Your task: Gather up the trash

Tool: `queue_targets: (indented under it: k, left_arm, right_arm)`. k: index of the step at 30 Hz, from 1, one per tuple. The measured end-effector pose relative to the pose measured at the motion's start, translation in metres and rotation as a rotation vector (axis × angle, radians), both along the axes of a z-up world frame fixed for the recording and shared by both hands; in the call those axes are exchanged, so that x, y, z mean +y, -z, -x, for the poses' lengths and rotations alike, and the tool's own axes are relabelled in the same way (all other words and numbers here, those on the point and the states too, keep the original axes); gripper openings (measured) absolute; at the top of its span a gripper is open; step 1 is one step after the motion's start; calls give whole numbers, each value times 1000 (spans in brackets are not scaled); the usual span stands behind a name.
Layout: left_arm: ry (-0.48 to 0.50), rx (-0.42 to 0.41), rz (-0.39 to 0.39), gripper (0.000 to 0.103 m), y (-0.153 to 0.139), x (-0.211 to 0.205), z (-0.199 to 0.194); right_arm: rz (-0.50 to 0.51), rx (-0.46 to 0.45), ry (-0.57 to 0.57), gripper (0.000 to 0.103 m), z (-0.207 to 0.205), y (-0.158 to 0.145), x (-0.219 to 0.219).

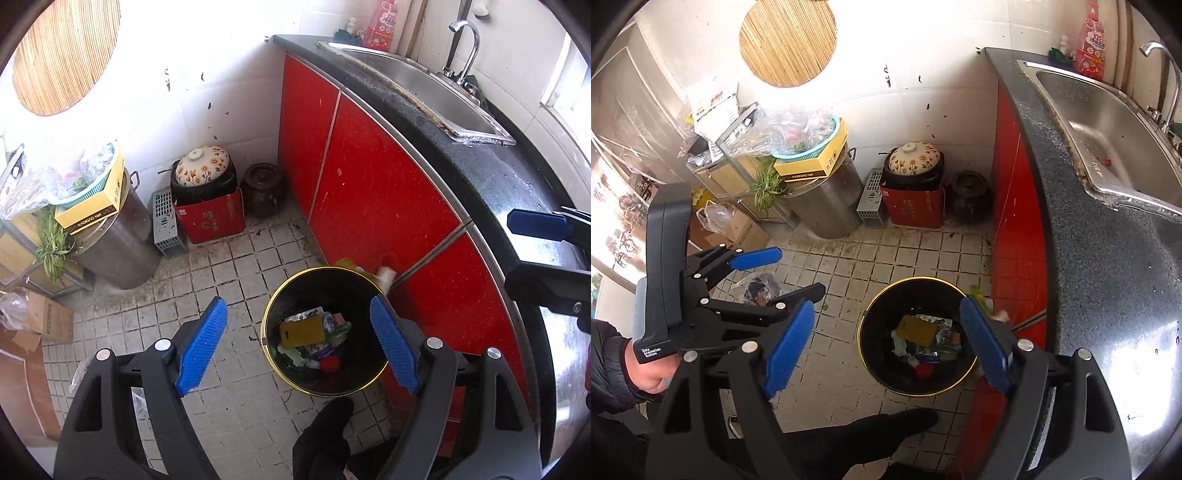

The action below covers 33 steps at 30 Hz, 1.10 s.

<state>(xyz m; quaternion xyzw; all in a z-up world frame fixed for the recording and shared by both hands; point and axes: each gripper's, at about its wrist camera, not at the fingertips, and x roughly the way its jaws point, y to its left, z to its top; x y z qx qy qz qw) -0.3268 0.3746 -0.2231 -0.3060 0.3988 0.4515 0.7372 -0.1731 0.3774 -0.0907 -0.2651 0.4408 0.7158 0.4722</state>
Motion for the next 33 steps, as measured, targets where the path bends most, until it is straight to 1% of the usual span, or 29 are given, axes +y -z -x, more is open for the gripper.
queue_targets:
  k: [5, 8, 9, 12, 15, 17, 18, 20, 21, 22, 23, 24, 26, 27, 31, 33]
  left_arm:
    - [10, -7, -17, 78, -9, 0, -6]
    - [36, -7, -44, 82, -20, -4, -16]
    - [52, -9, -59, 86, -25, -6, -22]
    - [88, -1, -89, 95, -41, -10, -42]
    - [160, -8, -108, 96, -61, -17, -71]
    - [237, -30, -134, 96, -78, -26, -96]
    - [277, -38, -150, 96, -86, -31, -109]
    - [375, -61, -182, 96, -102, -43, -139]
    - [444, -78, -197, 96, -111, -53, -161]
    - [512, -98, -205, 96, -119, -63, -183]
    - [560, -111, -210, 96, -125, -72, -199]
    - [638, -132, -224, 96, -134, -87, -226]
    - [751, -168, -233, 96, -147, -115, -268]
    - [796, -185, -233, 96, -152, -128, -286]
    - [979, -232, -222, 96, -168, -194, -351]
    - [1073, -246, -221, 96, -173, -232, -378]
  right_arm:
    - [-17, -3, 25, 79, -11, -9, -7]
    - [-39, -13, 60, 79, -23, -19, -17]
    - [-45, -17, 81, 81, -30, -22, -22]
    - [-71, -34, 157, 89, -51, -36, -40]
    - [-102, -61, 283, 92, -85, -54, -69]
    - [-114, -96, 416, 93, -116, -67, -101]
    - [-117, -111, 464, 93, -126, -71, -113]
    - [-121, -171, 609, 93, -154, -82, -152]
    - [-120, -204, 676, 94, -165, -88, -173]
    - [-117, -246, 779, 95, -181, -95, -205]
    - [-110, -272, 842, 95, -190, -99, -226]
    - [-86, -313, 942, 95, -202, -104, -258]
    - [-47, -353, 1078, 95, -218, -109, -308]
    - [-22, -373, 1174, 96, -225, -113, -343]
    - [74, -390, 1457, 96, -236, -115, -449]
    - [108, -394, 1566, 96, -237, -115, -491]
